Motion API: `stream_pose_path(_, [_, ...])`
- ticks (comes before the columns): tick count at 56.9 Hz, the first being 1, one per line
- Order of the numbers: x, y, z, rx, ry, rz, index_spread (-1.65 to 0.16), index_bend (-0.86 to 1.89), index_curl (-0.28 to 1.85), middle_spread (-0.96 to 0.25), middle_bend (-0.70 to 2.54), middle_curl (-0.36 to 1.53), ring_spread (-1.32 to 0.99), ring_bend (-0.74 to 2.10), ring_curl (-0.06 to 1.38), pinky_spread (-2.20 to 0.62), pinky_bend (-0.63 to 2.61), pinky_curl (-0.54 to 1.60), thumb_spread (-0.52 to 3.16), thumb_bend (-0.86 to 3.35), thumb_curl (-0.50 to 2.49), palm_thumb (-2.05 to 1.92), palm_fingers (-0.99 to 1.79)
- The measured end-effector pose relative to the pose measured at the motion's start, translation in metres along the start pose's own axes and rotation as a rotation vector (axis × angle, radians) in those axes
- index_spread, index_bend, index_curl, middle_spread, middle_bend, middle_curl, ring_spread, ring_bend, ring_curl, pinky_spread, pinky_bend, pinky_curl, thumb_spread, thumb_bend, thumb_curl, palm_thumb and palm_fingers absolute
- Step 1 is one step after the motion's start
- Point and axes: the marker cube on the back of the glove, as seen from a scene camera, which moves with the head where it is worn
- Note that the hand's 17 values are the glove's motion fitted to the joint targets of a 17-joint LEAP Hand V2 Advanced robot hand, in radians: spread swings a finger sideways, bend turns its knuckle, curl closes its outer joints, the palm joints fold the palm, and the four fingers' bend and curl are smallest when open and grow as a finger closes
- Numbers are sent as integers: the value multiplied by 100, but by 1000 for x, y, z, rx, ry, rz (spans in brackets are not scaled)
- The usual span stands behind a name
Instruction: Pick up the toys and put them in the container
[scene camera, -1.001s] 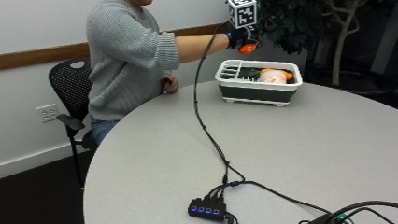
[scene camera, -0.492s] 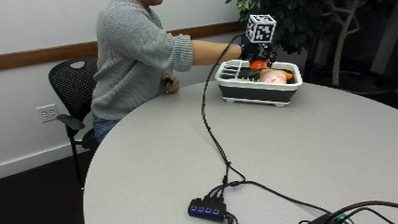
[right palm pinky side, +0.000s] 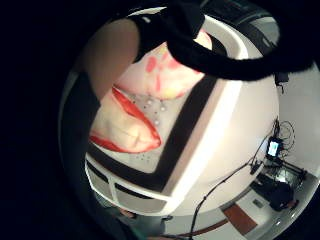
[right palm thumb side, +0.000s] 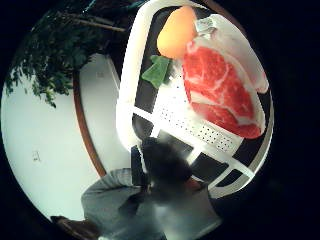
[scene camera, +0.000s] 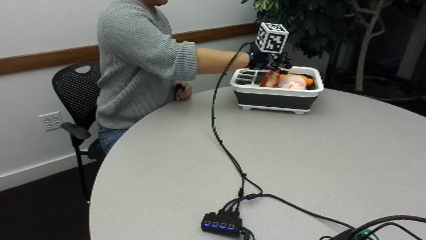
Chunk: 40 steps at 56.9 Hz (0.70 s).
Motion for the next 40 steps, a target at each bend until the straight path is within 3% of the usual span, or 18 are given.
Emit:
stream_pose_path(9, [33,65,-26,57,0,16,-35,12,35,-16,12,39,-9,18,38,6,83,35,119,-6,38,-7,-21])
stream_pose_path(21, [128,215,-66,202,-33,143,-35,14,32,-15,12,33,-8,19,37,7,79,34,120,-5,32,-6,-17])
stream_pose_path(28, [154,272,-63,233,34,201,-36,16,32,-15,13,30,-8,18,36,7,78,34,121,-5,30,-5,-14])
stream_pose_path(40, [135,347,-19,256,36,123,-36,16,32,-14,13,27,-8,18,36,7,76,33,122,-4,28,-5,-13])
